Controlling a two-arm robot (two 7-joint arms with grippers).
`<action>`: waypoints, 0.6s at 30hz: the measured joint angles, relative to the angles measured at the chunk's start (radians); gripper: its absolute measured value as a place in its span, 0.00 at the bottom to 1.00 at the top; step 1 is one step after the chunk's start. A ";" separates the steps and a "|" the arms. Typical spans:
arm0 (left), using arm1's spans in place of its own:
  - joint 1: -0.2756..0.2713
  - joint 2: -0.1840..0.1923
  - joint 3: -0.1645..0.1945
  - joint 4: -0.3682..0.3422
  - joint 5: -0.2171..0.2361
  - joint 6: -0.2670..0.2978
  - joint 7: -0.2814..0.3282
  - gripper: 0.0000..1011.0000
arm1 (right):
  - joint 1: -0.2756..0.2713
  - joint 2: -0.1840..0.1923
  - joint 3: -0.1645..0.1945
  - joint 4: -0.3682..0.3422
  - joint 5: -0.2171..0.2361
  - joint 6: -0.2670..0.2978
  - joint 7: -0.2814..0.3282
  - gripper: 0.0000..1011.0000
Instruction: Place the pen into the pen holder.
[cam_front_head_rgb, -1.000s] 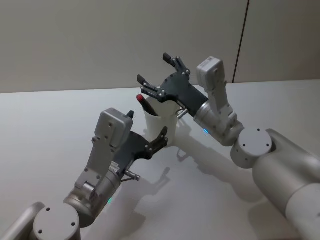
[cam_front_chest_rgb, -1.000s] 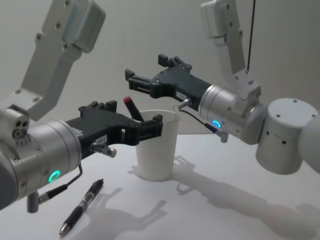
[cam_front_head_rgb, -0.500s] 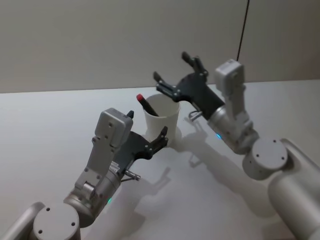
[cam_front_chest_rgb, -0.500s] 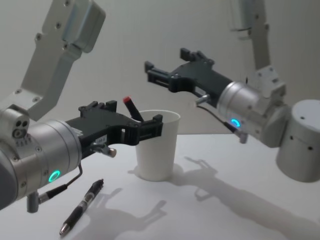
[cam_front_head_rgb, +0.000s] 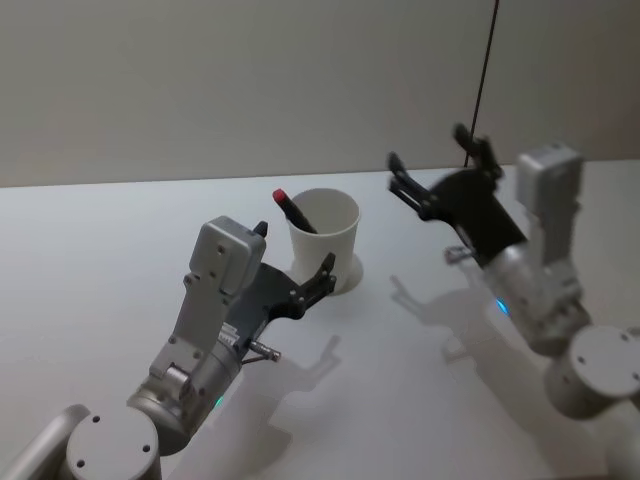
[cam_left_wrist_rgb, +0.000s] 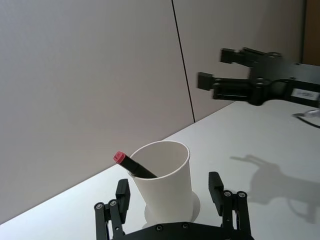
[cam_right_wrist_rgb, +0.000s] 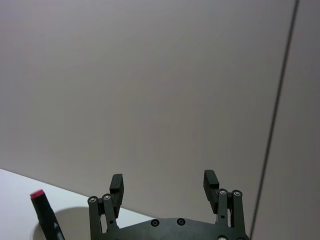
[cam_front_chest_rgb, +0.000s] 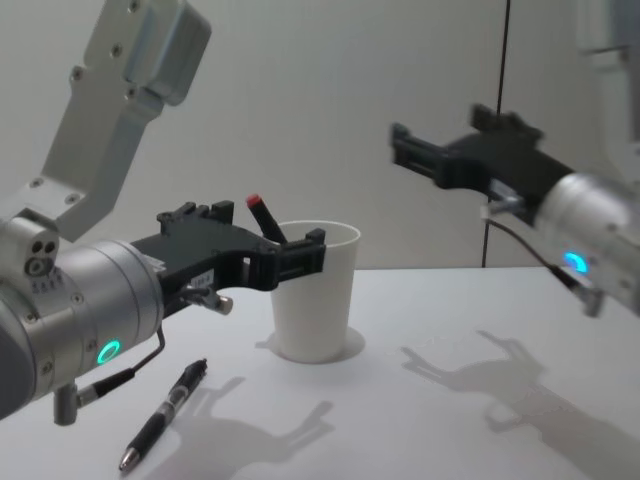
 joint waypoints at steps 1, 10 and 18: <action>0.000 0.000 0.000 0.000 0.000 0.000 0.000 0.99 | -0.026 0.014 0.004 -0.037 0.011 0.025 -0.021 0.99; 0.000 0.000 0.000 0.000 0.000 0.000 0.000 0.99 | -0.192 0.105 0.029 -0.242 0.080 0.132 -0.112 0.99; 0.000 0.000 0.000 0.000 0.000 0.000 0.000 0.99 | -0.303 0.163 0.044 -0.359 0.132 0.179 -0.156 0.99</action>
